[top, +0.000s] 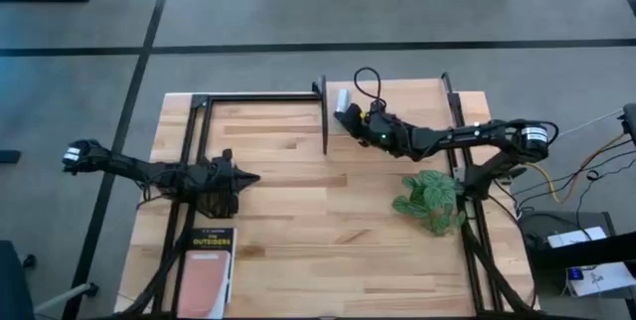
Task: Stock shelves
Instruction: Put the gray stapler on the shelf
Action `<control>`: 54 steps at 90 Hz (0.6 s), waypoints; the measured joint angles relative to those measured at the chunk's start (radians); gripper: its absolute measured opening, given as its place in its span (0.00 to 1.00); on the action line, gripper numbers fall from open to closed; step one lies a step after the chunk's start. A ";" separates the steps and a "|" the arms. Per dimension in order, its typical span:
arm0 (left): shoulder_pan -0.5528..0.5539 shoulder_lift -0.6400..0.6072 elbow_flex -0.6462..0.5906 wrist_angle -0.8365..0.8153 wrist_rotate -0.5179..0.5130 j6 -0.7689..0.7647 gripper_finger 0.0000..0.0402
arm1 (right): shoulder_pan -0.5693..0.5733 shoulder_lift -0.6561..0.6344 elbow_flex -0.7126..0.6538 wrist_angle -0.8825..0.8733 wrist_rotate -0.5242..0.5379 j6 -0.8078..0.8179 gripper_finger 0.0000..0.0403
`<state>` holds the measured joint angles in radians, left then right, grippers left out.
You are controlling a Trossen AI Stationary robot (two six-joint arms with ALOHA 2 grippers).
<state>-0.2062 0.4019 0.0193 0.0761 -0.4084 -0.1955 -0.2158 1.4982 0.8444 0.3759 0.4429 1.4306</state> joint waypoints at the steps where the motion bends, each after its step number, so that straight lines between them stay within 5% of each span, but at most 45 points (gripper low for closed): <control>1: 0.000 0.000 0.000 0.000 0.000 0.000 0.01 | 0.001 0.000 0.000 0.000 0.006 0.003 0.33; 54: 0.000 0.000 0.000 -0.001 0.000 0.000 0.01 | 0.036 0.003 -0.002 0.000 0.036 0.056 0.54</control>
<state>-0.2062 0.4019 0.0196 0.0750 -0.4084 -0.1955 -0.1797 1.5017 0.8425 0.3755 0.4789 1.4868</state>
